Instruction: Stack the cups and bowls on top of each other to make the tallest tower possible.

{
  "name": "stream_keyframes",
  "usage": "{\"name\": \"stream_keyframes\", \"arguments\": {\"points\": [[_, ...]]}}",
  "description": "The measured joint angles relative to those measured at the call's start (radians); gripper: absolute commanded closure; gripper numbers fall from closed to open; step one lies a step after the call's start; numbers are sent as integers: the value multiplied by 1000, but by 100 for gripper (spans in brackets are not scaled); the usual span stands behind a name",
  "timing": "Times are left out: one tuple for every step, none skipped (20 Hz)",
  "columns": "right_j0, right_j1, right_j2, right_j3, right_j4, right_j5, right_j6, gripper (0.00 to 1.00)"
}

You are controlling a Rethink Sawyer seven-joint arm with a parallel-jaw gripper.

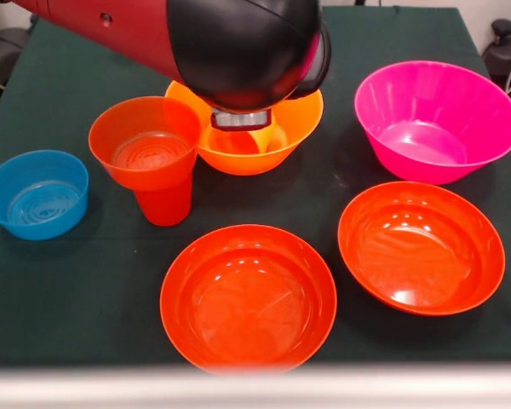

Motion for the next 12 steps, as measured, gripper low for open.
{"name": "stream_keyframes", "arguments": {"points": [[-3,2,-8,-3,0,0,0,0],[-5,2,-14,-5,2,0,0,0],[-7,3,-18,-7,3,0,0,0],[-14,4,-30,-11,8,0,0,0],[-17,4,-36,-12,12,0,0,0],[-21,4,-41,-13,17,0,0,0],[-26,5,-49,-13,28,0,0,0],[-29,5,-54,-13,39,0,0,0],[-30,5,-57,-13,46,0,0,0],[-32,5,-59,-13,53,0,0,0],[-34,5,-62,-13,60,0,0,0],[-35,5,-65,-13,67,0,0,0]]}}
